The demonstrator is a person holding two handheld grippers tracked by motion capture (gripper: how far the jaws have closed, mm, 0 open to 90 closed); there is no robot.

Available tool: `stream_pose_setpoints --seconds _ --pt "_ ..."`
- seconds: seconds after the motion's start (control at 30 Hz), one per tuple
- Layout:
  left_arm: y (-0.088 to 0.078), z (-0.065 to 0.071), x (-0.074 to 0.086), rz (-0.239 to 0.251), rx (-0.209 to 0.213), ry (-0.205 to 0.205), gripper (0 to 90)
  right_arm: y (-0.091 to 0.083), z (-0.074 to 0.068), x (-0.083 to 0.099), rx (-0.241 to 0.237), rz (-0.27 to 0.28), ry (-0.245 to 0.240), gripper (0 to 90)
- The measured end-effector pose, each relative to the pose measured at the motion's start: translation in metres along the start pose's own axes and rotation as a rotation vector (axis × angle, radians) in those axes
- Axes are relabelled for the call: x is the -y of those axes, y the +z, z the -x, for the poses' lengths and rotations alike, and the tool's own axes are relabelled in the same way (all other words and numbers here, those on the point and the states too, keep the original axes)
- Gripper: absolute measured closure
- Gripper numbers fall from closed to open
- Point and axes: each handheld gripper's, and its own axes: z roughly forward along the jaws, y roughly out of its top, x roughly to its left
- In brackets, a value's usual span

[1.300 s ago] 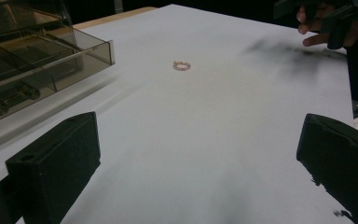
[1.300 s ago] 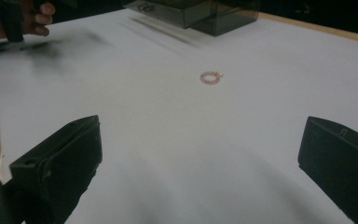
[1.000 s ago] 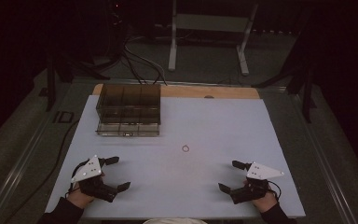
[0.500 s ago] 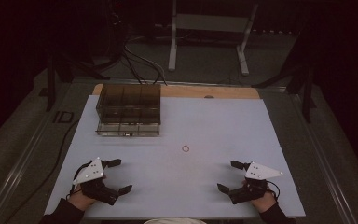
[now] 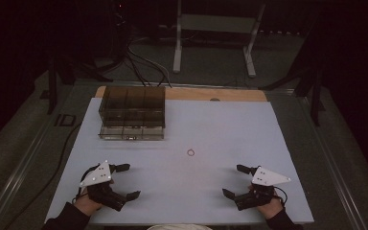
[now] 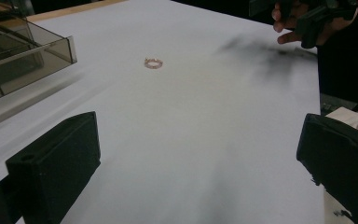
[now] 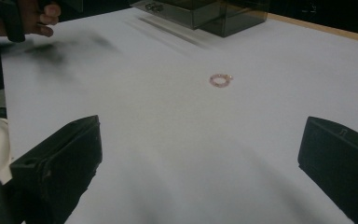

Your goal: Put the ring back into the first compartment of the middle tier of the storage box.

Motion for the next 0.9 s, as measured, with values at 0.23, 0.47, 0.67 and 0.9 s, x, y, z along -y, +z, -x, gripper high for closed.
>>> stream_pose_setpoints --seconds 0.23,0.47,0.67,0.9 --pt "-0.002 -0.004 -0.011 -0.007 -0.002 0.014 1.0 0.001 0.0 0.0 -0.001 0.0 0.004 0.0" --pt "-0.005 -0.008 -0.024 -0.007 -0.002 0.034 0.9 0.0 0.0 0.0 0.002 0.006 0.007 0.0" --pt "-0.004 -0.011 -0.033 -0.003 0.001 0.04 0.9 0.001 0.0 0.0 -0.002 0.004 0.005 0.0" --pt "0.001 -0.016 -0.045 -0.002 0.014 0.05 0.9 0.001 0.0 0.0 -0.003 0.004 0.009 0.0"
